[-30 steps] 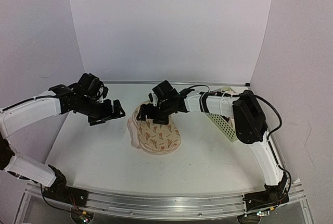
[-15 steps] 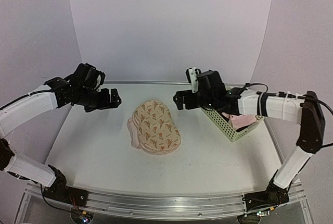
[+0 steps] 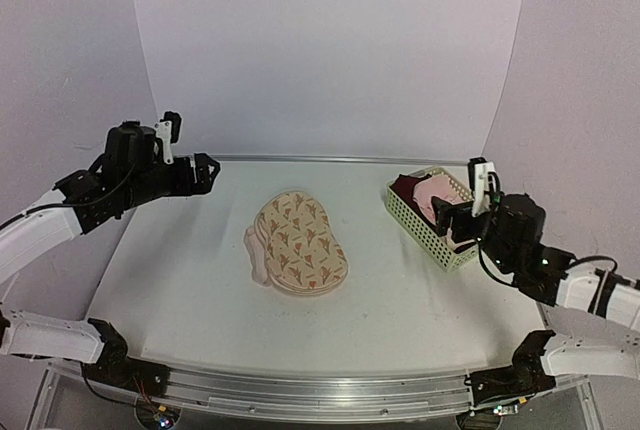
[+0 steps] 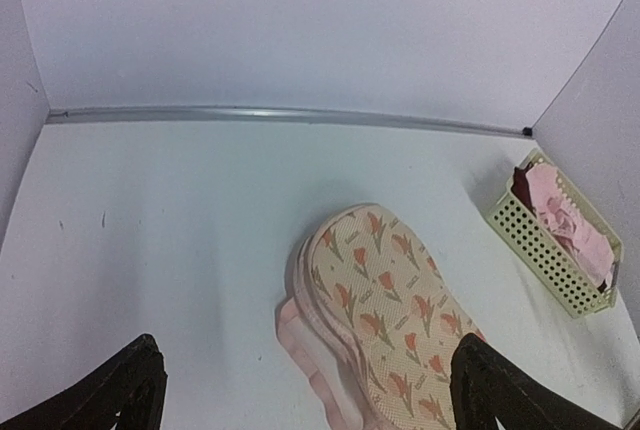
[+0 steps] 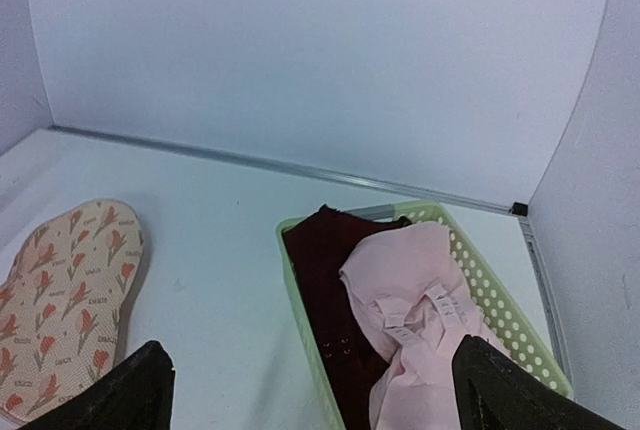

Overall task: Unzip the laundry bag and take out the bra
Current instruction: Reset both arms

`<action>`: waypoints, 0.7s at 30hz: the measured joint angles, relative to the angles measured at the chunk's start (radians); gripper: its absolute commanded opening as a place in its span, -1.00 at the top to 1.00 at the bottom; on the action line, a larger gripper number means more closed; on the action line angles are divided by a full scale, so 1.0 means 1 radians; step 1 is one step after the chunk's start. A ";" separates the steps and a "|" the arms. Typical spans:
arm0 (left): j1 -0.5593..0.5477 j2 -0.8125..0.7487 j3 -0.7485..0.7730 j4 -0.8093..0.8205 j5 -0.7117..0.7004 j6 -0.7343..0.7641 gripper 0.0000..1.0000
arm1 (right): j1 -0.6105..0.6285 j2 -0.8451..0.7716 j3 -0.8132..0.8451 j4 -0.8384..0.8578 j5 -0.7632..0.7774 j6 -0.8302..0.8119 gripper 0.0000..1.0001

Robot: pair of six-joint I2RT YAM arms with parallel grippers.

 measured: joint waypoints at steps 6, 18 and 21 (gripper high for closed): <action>0.000 -0.183 -0.233 0.206 -0.012 0.028 -1.00 | -0.005 -0.433 -0.213 -0.027 0.015 0.040 -0.97; 0.000 -0.559 -0.508 0.312 -0.040 0.014 -0.99 | -0.006 -0.626 -0.198 -0.395 0.111 0.362 -0.97; 0.000 -0.633 -0.521 0.286 -0.049 -0.006 -0.99 | -0.006 -0.558 -0.165 -0.476 0.159 0.438 -0.97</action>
